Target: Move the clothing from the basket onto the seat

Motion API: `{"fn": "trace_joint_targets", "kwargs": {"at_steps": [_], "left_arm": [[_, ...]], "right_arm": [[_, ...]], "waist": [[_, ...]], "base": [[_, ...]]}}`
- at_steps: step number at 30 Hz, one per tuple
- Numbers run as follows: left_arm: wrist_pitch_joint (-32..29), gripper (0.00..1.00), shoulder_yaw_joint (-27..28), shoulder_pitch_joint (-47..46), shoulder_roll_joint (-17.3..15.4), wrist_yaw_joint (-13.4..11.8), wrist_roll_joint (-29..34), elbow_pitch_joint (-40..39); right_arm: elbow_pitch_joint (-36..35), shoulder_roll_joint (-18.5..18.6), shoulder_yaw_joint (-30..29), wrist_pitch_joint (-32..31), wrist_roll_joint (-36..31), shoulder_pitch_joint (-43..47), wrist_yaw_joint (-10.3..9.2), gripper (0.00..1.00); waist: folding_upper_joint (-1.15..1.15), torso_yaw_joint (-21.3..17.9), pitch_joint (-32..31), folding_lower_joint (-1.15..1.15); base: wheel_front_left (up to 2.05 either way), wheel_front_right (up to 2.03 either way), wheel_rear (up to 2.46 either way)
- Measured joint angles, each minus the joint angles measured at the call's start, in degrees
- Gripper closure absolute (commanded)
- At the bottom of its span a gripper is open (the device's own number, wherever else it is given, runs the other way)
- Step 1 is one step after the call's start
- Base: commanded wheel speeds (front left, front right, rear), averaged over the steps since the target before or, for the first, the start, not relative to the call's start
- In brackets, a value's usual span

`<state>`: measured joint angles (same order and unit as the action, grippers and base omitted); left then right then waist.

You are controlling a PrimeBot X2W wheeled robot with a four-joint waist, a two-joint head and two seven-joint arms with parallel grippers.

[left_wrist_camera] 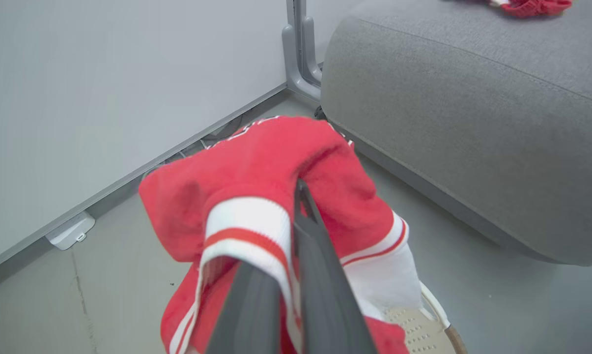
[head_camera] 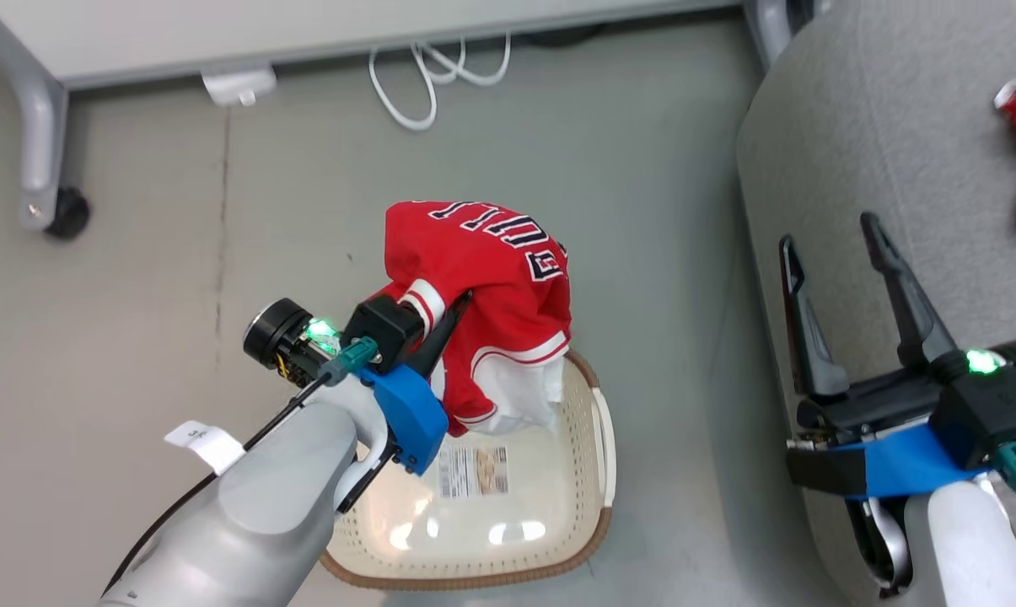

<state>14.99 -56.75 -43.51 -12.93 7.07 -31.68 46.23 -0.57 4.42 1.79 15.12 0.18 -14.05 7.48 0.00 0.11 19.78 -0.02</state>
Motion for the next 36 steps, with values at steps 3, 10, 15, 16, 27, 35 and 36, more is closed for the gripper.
{"fn": "trace_joint_targets", "kwargs": {"at_steps": [3, 10, 15, 16, 27, 35, 36], "left_arm": [[0.0, 1.0, 4.5, 1.3, 0.2, -0.1, 0.4, -2.5], [0.0, 1.0, 12.0, 2.4, 0.2, -0.5, 3.7, -7.8], [0.0, 1.0, 15.3, 2.5, 0.3, -0.5, 6.0, -11.6], [0.0, 1.0, 15.5, 2.6, 0.2, -0.5, 6.7, -12.3], [0.0, 1.0, 18.0, 3.7, -0.3, -0.9, 9.5, -20.1], [-0.3, 1.0, 17.1, 4.4, -0.6, -1.5, 10.1, -23.9], [-0.3, 1.0, 17.0, 4.5, -0.5, -1.5, 10.0, -24.5]], "right_arm": [[0.7, 0.0, -0.1, 0.0, 0.5, 1.6, 0.0, 0.0], [1.7, -0.1, 0.5, 0.0, 1.5, 3.8, 0.0, 0.0], [2.3, -0.4, 0.9, 0.0, 2.0, 5.1, 0.0, 0.0], [2.4, -0.4, 0.9, 0.0, 2.2, 5.3, 0.0, 0.0], [2.6, -1.0, 0.7, 0.0, 3.1, 7.6, 0.0, 0.0], [2.8, -1.3, 0.8, 0.0, 3.5, 7.9, 0.0, 0.0], [2.8, -1.3, 0.8, 0.0, 3.5, 7.9, 0.0, 0.0]], "waist": [[0.0, 0.2, -3.1, 0.0], [0.0, 1.0, -8.8, 0.0], [0.0, 1.7, -11.8, 0.0], [0.0, 1.8, -12.3, 0.0], [0.0, 2.4, -15.2, 0.01], [0.0, 2.6, -15.5, 0.01], [0.0, 2.6, -15.5, 0.02]], "base": [[0.0, 0.0, 0.0], [0.0, 0.0, 0.0], [0.0, 0.0, 0.0], [0.0, 0.0, 0.0], [0.0, 0.0, 0.0], [0.0, 0.0, 0.0], [0.0, 0.0, 0.0]]}}
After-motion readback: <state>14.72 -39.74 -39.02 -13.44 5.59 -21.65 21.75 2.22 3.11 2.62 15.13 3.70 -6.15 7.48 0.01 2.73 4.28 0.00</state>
